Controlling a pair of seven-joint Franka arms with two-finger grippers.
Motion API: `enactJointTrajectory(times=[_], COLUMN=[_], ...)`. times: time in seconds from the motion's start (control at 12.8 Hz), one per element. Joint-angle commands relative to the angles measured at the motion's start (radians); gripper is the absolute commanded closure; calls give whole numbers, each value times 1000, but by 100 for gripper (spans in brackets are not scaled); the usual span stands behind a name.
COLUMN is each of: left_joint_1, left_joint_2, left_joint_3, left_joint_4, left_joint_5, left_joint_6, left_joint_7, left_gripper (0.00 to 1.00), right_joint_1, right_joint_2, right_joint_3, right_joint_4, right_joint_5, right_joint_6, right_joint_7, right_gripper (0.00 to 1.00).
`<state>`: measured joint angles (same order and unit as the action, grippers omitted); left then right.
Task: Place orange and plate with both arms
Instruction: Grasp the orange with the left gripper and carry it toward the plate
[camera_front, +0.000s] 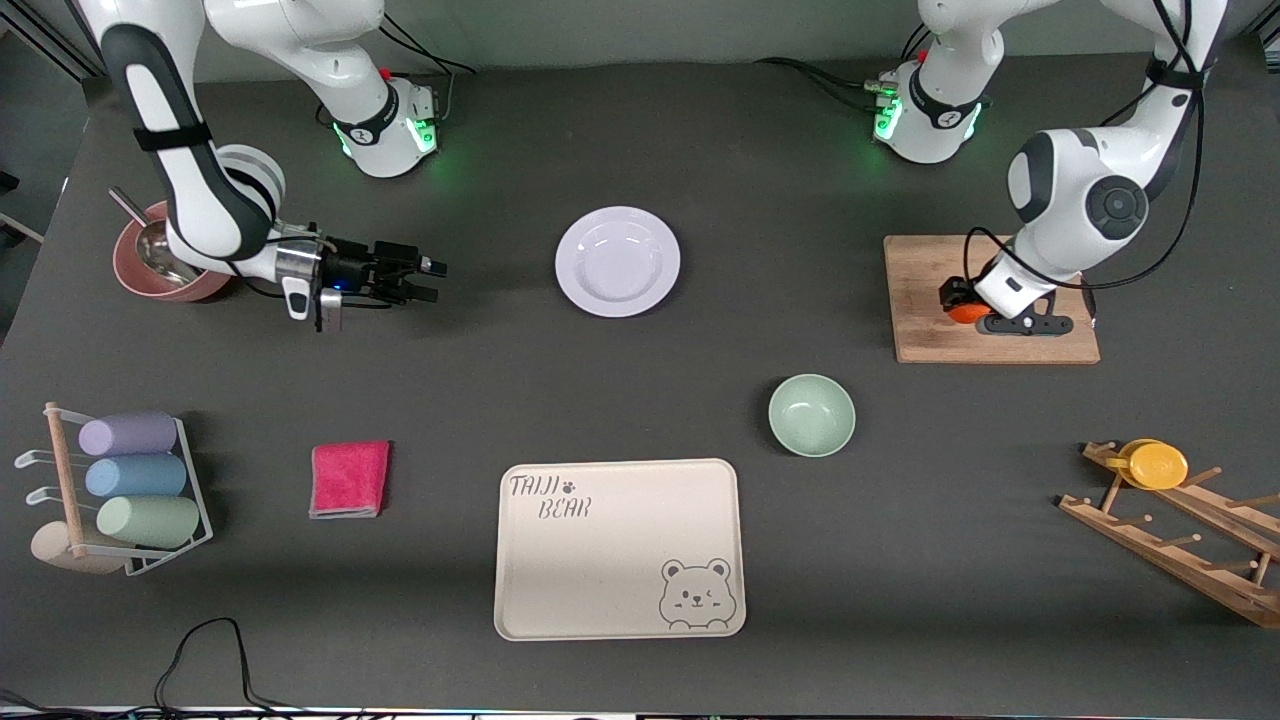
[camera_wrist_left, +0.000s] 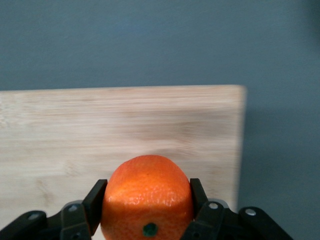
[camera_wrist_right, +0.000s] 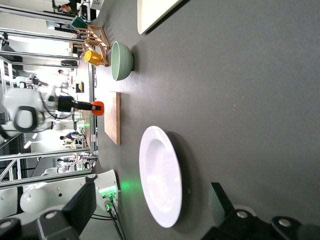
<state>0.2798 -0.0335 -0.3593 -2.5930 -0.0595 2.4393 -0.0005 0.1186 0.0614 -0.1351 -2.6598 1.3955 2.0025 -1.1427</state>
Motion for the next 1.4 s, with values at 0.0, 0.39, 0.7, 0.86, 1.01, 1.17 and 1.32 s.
enactJointTrajectory(times=[0.0,0.39,0.7,0.86,1.01,1.17,1.32], left_joint_1=[-157,-411,-640,-730,-812,-864,-909], left_joint_2=[-75,-33,105,214,341,429,493], left_joint_3=[-1,-10,-24,-24,-24,-24,-23], left_joint_4=[135,379,580,669,755,775,775], left_joint_5=[-52,-161,-135,-36,76,183,256], left_joint_6=[-228,-342,-329,-295,-260,-196,-146], left_joint_7=[-160,-468,-844,-1006,-1184,-1329,-1430], left_gripper=[100,100,100,100,100,100,100], right_joint_1=[42,47,46,47,47,47,47], right_joint_2=[87,241,258,265,265,265,264], right_joint_3=[0,0,0,3,6,14,15], right_joint_4=[-3,-2,-23,-32,-31,-31,-31], right_joint_5=[132,240,263,272,272,272,272], right_joint_6=[-1,-96,-103,-103,-103,-103,-103], right_joint_7=[-158,-351,-319,-307,-281,-279,-279], right_gripper=[0,0,0,0,1,17,31])
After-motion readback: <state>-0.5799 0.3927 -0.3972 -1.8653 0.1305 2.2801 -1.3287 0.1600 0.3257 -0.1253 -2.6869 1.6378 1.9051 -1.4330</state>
